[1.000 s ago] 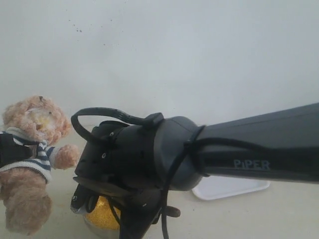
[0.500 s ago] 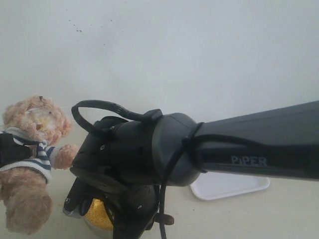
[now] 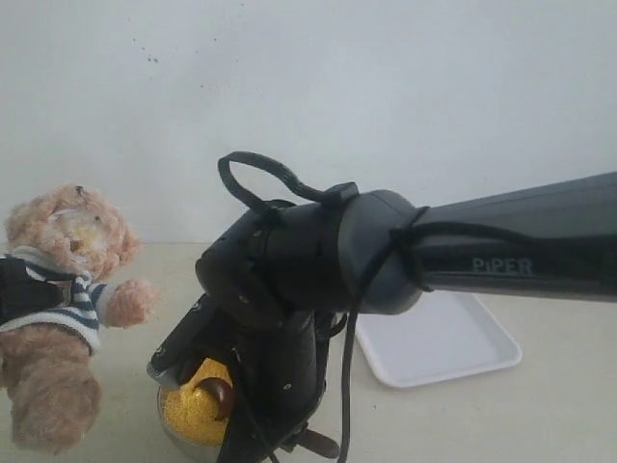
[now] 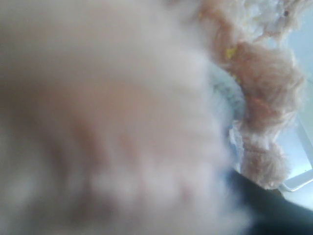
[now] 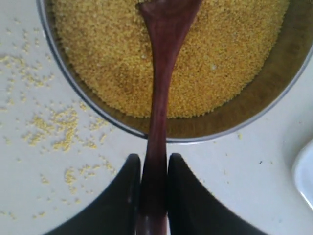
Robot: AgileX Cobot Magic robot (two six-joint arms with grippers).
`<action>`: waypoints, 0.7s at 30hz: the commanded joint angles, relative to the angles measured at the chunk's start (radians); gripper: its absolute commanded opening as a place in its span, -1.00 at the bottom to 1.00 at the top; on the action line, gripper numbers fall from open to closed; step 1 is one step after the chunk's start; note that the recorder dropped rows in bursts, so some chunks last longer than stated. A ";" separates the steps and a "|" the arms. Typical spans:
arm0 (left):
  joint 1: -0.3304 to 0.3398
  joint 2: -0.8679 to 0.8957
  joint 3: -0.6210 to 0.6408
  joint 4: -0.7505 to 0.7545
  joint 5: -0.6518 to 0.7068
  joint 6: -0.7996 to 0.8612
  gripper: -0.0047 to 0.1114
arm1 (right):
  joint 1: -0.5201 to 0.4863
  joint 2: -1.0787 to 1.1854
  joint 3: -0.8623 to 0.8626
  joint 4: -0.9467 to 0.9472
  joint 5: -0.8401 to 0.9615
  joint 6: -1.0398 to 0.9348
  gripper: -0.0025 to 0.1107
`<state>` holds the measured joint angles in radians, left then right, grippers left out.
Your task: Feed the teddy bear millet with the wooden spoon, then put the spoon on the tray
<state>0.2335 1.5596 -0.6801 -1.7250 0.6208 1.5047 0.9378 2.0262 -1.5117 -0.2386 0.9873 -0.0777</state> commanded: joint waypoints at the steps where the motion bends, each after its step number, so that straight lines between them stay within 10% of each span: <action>1: 0.001 -0.002 -0.007 -0.019 0.019 -0.008 -0.85 | -0.048 -0.005 -0.008 0.040 -0.002 -0.011 -0.96; 21: 0.028 -0.053 0.076 0.078 0.093 -0.160 -0.85 | -0.230 -0.113 -0.008 0.466 0.119 -0.247 -0.96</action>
<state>0.2466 1.5381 -0.6252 -1.6784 0.7107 1.4087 0.7272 1.9307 -1.5120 0.2168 1.0765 -0.3022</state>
